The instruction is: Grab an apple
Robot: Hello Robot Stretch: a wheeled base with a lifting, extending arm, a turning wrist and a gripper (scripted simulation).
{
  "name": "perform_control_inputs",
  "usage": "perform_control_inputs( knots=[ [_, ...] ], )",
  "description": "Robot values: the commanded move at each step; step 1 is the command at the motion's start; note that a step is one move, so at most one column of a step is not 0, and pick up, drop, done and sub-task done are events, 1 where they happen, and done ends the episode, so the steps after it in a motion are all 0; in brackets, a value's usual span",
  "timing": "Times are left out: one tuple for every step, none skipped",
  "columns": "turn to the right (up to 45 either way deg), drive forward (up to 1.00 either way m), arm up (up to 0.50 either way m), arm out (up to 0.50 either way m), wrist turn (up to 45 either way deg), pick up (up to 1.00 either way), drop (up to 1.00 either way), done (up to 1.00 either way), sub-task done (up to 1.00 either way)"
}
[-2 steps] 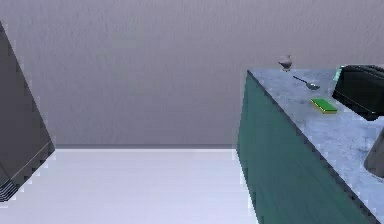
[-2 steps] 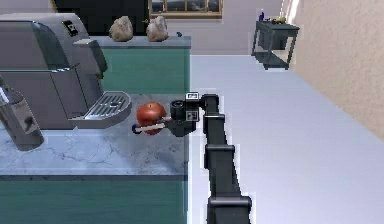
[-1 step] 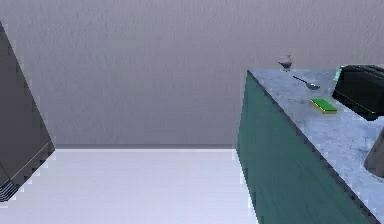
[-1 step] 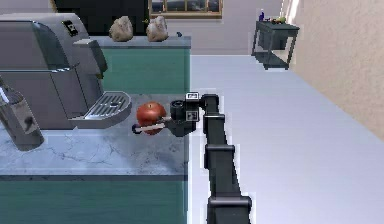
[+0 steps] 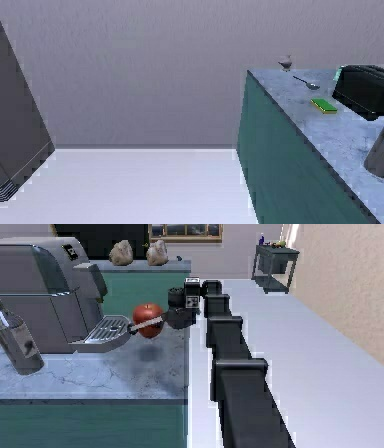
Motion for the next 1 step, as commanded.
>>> perform_control_inputs(
  knots=[
    [0.0, 0.0, 0.0, 0.0, 0.0, 0.0, 0.0, 1.0, 0.0]
  ],
)
